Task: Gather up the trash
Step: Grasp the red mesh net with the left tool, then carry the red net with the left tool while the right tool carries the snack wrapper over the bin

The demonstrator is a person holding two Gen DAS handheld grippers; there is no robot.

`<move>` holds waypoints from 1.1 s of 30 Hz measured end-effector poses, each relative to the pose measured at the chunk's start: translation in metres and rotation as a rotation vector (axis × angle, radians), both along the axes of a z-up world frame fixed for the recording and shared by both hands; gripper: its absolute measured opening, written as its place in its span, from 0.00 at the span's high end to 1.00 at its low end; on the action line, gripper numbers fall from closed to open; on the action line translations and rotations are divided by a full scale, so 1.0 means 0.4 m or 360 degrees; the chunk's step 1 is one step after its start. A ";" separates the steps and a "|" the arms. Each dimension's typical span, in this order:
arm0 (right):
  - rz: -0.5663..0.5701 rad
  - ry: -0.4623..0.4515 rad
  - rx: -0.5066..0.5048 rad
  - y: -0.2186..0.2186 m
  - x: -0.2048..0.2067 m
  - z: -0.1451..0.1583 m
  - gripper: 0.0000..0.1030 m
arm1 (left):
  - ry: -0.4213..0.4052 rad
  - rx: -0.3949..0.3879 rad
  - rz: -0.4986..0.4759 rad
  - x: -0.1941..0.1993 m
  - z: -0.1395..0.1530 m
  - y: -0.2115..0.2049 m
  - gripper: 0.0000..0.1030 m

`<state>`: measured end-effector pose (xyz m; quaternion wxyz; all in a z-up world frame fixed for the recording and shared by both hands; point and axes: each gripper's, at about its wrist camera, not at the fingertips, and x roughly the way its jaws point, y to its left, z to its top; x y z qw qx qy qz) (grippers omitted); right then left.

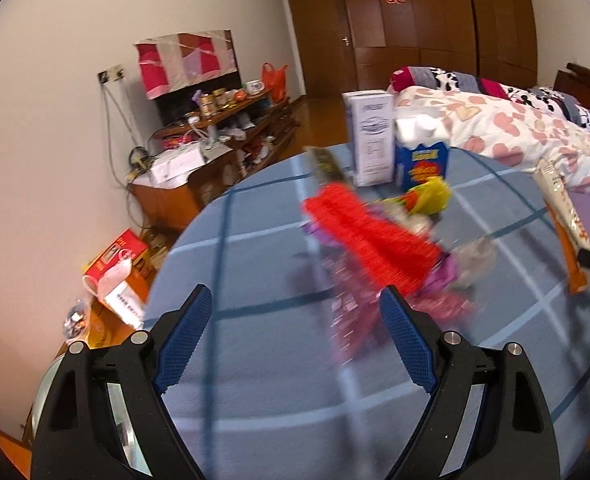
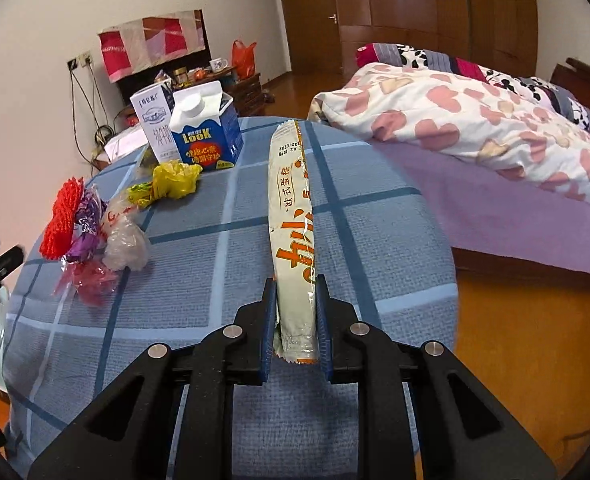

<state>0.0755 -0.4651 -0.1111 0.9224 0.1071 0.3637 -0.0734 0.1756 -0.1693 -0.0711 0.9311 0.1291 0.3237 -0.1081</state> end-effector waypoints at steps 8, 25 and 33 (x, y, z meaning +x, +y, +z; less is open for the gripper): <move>0.0057 -0.0080 0.0027 0.023 -0.020 0.024 0.81 | 0.0136 0.0004 -0.0093 0.043 -0.045 -0.085 0.56; 0.0110 -0.0148 0.0042 0.067 -0.029 0.048 0.81 | 0.0097 0.0029 -0.0197 -0.003 -0.005 -0.030 0.99; 0.0139 -0.0169 0.0026 0.099 -0.026 0.063 0.81 | 0.0069 0.0029 -0.0176 -0.012 0.015 0.019 0.99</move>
